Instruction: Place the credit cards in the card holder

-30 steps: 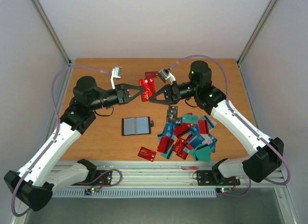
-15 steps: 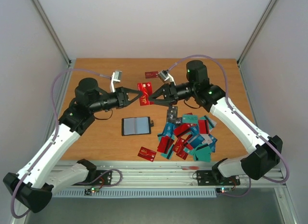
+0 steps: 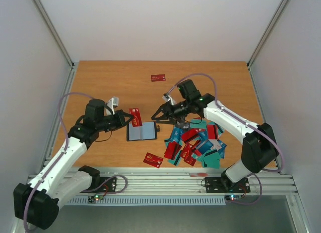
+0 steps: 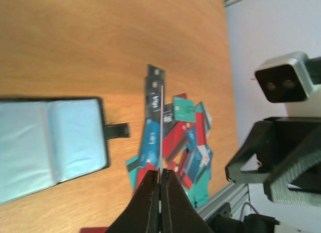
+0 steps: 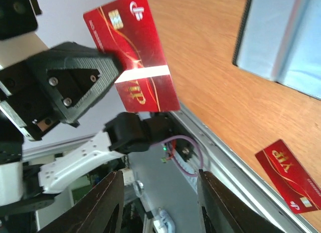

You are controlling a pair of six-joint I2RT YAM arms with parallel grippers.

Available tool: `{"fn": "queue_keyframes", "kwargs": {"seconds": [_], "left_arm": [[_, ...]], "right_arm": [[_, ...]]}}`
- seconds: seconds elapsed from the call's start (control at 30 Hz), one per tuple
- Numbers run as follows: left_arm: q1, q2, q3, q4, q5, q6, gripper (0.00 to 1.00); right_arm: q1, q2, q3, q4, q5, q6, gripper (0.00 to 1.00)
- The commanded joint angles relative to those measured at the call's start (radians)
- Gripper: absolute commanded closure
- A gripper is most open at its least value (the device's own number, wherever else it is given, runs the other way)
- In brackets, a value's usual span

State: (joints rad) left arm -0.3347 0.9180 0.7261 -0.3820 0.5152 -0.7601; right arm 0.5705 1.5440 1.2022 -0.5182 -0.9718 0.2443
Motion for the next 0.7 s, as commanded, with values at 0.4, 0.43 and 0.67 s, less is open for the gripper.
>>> {"fn": "queue_keyframes", "kwargs": {"seconds": [0.4,0.43,0.67], "left_arm": [[0.138,0.257,-0.248,0.497,0.191,0.010,1.00],[0.137,0.275,-0.249,0.506,0.197,0.014,1.00],[0.137,0.333,-0.238,0.460,0.185,0.084,1.00]], "right_arm": [[0.090,0.330,0.051,0.008,0.089,-0.070,0.64],[0.089,0.345,0.058,0.010,0.089,-0.067,0.65],[0.088,0.425,0.095,0.010,0.110,-0.066,0.67]]}}
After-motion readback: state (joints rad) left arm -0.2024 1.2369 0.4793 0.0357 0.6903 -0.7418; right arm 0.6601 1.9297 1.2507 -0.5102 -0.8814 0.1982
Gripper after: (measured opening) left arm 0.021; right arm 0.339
